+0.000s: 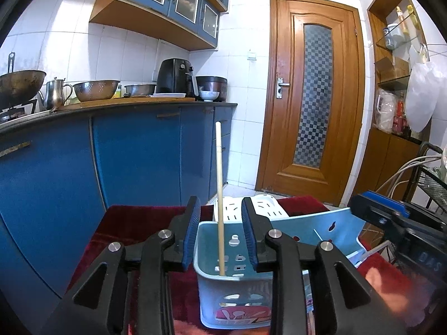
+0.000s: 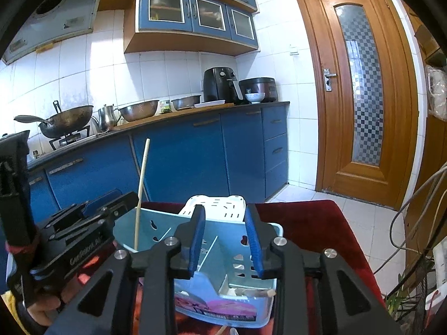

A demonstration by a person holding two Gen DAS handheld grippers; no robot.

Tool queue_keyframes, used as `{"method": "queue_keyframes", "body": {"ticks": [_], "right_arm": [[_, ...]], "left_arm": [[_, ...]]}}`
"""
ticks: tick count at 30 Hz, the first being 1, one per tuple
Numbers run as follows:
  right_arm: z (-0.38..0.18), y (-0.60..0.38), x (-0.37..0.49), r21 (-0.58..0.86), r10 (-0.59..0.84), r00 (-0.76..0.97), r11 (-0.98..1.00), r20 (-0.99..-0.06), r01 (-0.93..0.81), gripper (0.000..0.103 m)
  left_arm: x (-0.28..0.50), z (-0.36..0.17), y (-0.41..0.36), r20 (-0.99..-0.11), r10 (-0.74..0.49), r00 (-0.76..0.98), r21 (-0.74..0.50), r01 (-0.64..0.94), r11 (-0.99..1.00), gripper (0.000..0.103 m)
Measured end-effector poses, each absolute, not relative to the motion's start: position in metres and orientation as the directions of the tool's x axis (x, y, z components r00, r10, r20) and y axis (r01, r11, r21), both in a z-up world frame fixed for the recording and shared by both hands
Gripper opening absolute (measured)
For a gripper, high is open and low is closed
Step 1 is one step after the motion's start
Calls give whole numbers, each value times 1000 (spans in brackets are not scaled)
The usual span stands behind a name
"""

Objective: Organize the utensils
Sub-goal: 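Withdraw both open tools from the holder back toward the utensils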

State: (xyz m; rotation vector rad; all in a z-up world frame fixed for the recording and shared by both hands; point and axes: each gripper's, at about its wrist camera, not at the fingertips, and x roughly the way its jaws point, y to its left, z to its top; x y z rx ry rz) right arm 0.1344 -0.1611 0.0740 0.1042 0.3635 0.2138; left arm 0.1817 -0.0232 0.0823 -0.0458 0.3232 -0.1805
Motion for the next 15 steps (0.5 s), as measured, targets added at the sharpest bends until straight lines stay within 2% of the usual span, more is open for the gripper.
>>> {"method": "queue_keyframes", "body": {"ticks": [15], "right_arm": [[61, -188, 114, 227, 264, 878, 956, -399, -184, 35]], "left_arm": [[244, 105, -15, -443, -303, 844, -189, 242, 952, 31]]}}
